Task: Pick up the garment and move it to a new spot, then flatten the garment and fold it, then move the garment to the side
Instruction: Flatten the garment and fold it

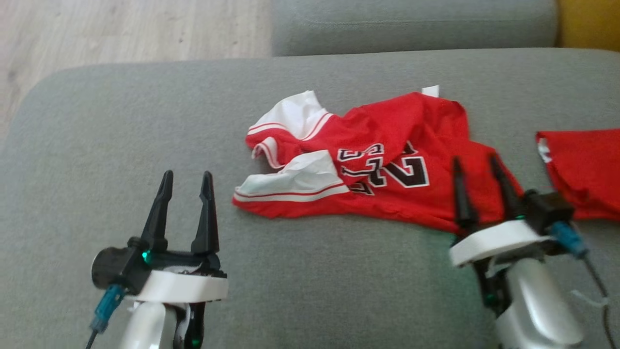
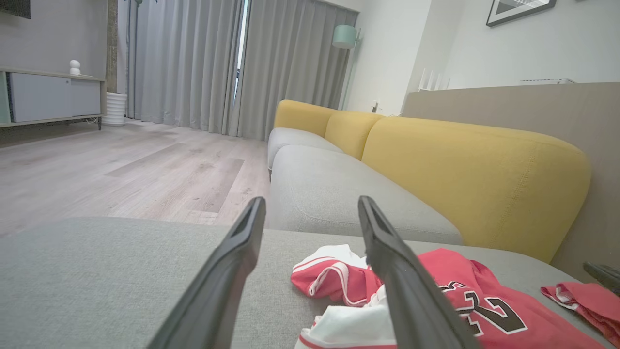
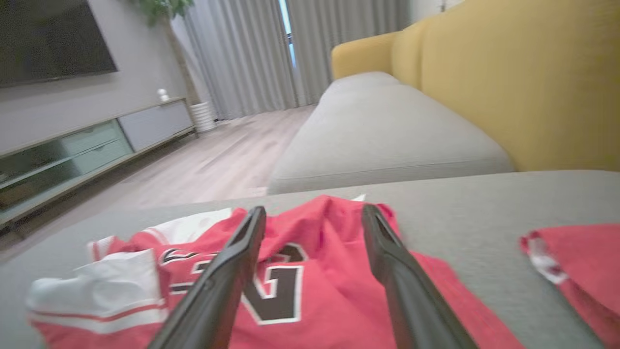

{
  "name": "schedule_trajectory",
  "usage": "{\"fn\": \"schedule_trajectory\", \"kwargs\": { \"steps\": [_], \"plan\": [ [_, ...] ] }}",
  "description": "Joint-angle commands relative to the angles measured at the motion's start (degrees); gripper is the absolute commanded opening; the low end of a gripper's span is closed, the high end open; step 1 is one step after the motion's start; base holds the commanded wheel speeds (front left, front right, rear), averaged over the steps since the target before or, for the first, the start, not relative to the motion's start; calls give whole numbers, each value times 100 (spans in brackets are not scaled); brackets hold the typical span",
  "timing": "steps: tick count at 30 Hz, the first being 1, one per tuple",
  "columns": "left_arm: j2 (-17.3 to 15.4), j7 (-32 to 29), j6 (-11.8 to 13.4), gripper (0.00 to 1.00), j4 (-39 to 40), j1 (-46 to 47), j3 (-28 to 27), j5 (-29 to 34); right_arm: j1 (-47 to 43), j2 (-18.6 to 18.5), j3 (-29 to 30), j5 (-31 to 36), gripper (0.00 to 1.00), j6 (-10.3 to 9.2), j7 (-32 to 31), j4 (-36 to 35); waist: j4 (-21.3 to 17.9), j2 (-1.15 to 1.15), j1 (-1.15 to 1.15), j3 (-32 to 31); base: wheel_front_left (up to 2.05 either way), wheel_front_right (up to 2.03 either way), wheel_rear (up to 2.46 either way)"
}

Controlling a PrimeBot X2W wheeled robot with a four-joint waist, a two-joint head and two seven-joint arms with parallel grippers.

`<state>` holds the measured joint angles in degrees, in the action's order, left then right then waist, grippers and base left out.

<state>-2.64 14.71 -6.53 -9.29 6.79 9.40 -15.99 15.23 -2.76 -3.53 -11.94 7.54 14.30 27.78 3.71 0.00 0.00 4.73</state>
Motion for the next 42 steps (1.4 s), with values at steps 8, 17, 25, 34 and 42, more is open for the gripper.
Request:
{"fn": "schedule_trajectory", "kwargs": {
  "steps": [8,17,25,34,42],
  "plan": [
    [-24,29,75,100,219,445,134,-130,226,-11,-1359,260,100,-5,-8,-536,574,0,0,391,0,0,0],
    [-24,29,171,100,139,686,538,-276,1216,-320,-2410,197,100,-5,-342,354,1181,0,0,717,0,0,0],
    [-24,29,236,100,106,705,606,-370,1813,-505,-3009,-55,100,-5,-382,1248,1518,0,0,762,0,0,0],
    [-24,29,265,100,55,634,528,-354,2001,-382,-3708,-583,0,-5,-116,1341,1452,0,0,603,0,0,0],
    [-24,29,241,100,-14,520,282,-254,1674,-440,-5170,-1390,100,-5,-320,592,1268,0,0,318,0,0,0]
  ]
}}
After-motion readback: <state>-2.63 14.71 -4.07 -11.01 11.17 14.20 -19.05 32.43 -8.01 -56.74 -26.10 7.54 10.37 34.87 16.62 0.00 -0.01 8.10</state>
